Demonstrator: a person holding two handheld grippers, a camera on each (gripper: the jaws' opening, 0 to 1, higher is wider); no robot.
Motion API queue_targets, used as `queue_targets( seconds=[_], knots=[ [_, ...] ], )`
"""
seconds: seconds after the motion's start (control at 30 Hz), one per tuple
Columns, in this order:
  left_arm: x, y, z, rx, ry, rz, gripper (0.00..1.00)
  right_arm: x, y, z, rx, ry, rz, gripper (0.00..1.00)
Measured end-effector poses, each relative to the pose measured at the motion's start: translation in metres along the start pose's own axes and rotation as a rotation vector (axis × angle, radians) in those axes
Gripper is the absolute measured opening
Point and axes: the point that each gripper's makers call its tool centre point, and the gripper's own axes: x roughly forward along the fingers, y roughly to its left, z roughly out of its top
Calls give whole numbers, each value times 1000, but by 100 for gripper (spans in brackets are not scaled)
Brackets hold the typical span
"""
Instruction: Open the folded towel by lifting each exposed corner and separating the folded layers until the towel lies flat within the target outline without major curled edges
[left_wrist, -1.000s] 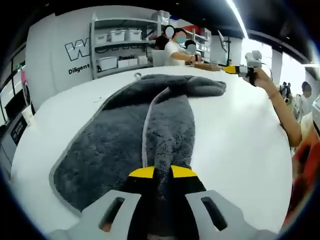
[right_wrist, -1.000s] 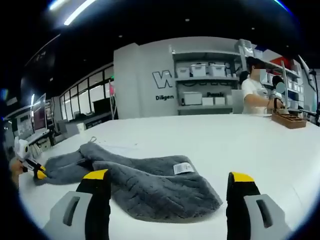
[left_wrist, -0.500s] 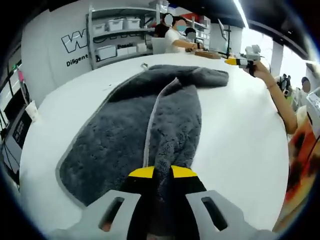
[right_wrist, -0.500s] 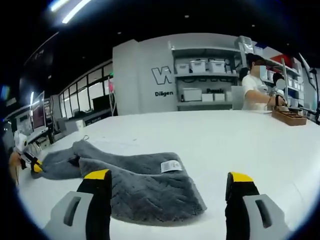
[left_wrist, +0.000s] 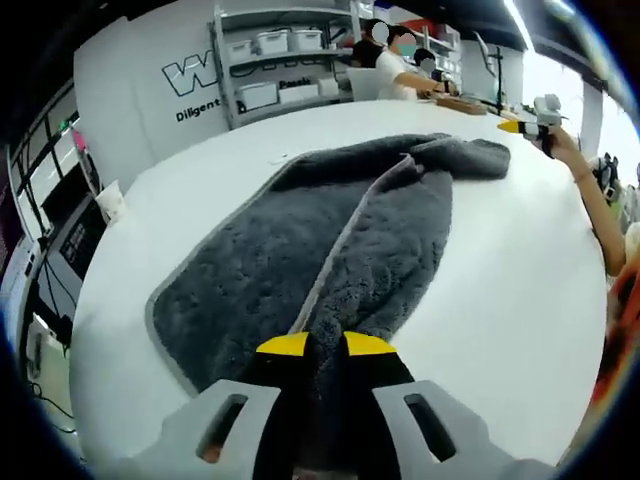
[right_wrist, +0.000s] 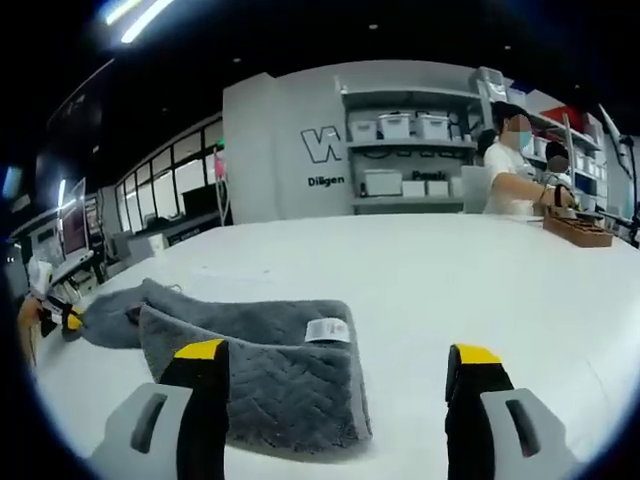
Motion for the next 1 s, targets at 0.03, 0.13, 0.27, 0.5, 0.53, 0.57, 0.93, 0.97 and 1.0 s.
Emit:
queue_targets(
  seconds=[0.03, 0.13, 0.27, 0.5, 0.53, 0.57, 0.93, 0.97, 1.0],
  knots=[
    [0, 1, 0, -4, -2, 4, 10, 0, 0, 0, -1, 1, 1, 89],
    [0, 13, 0, -27, -8, 51, 10, 2, 5, 1, -17, -6, 16, 87],
    [-1, 23, -1, -41, -17, 90, 14, 6, 13, 3, -46, -16, 42, 83],
    [-8, 18, -8, -34, -1, 92, 31, 10, 15, -4, -44, 4, 58, 81],
    [-10, 17, -8, -40, -3, 91, 35, 11, 14, -4, -45, 6, 55, 81],
    [-12, 14, -7, -41, -5, 92, 41, 11, 14, -5, -48, 9, 54, 81],
    [-31, -38, 14, -51, -98, -45, 94, 20, 25, -12, -78, 9, 105, 63],
    [-32, -41, 14, -55, -103, -57, 96, 21, 26, -13, -82, 14, 114, 63],
    [-33, -43, 15, -59, -106, -64, 99, 21, 27, -13, -82, 14, 117, 62]
  ],
)
